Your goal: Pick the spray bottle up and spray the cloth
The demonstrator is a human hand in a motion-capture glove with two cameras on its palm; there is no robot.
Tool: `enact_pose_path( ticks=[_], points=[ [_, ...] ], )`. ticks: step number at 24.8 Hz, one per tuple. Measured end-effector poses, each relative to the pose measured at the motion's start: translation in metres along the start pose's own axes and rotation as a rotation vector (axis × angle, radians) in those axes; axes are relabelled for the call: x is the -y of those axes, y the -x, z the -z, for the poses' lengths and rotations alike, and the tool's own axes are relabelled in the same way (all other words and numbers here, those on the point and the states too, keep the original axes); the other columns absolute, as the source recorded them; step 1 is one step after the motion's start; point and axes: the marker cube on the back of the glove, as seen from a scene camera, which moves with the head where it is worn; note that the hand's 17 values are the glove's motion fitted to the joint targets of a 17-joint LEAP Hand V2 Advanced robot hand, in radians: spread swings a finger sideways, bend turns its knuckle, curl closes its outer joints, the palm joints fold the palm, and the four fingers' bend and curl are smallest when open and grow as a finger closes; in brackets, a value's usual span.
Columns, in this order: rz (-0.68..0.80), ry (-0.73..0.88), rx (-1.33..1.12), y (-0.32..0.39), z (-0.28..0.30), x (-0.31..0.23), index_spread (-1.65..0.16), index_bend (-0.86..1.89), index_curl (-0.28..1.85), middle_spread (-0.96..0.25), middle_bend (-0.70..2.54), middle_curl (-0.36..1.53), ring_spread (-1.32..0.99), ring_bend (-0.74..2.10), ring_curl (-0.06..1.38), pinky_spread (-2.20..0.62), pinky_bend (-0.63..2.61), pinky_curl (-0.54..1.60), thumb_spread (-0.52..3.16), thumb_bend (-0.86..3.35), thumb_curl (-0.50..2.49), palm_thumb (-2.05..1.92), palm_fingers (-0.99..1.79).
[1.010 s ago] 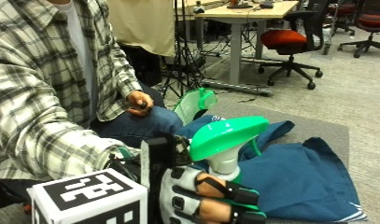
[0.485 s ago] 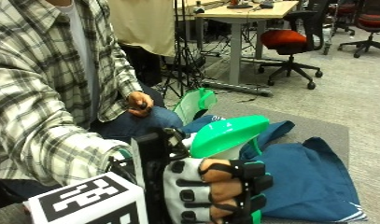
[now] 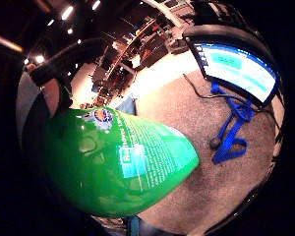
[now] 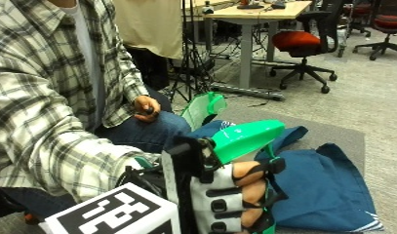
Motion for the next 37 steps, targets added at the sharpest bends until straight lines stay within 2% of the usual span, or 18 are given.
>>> enact_pose_path(
  ticks=[6, 12, 17, 27, 37],
  points=[
    [-0.047, 0.029, 0.005, 0.001, -0.004, 0.004, -0.28, 0.22, 0.32, -0.13, 0.43, 0.47, -0.19, 0.45, 0.39, -0.08, 0.43, 0.31, 0.5, -0.02, 0.65, 1.04, 1.21],
    [-0.032, -0.086, -0.045, 0.011, -0.008, -0.006, -0.28, 0.24, 0.36, -0.14, 0.46, 0.49, -0.22, 0.46, 0.41, -0.13, 0.39, 0.32, 0.39, -0.03, 0.68, 1.04, 1.26],
    [-0.018, -0.117, -0.058, 0.013, -0.008, -0.008, -0.28, 0.26, 0.39, -0.14, 0.48, 0.5, -0.22, 0.47, 0.43, -0.16, 0.36, 0.33, 0.31, -0.03, 0.7, 1.04, 1.27],
    [-0.018, -0.1, -0.051, 0.013, -0.007, -0.008, -0.28, 0.27, 0.44, -0.14, 0.47, 0.5, -0.22, 0.44, 0.44, -0.14, 0.34, 0.33, 0.25, -0.03, 0.73, 1.04, 1.22],
    [-0.01, -0.087, -0.056, 0.014, -0.009, -0.009, -0.27, 0.32, 0.48, -0.15, 0.48, 0.5, -0.23, 0.44, 0.45, -0.14, 0.32, 0.33, 0.22, -0.03, 0.75, 1.03, 1.29]
  ],
)
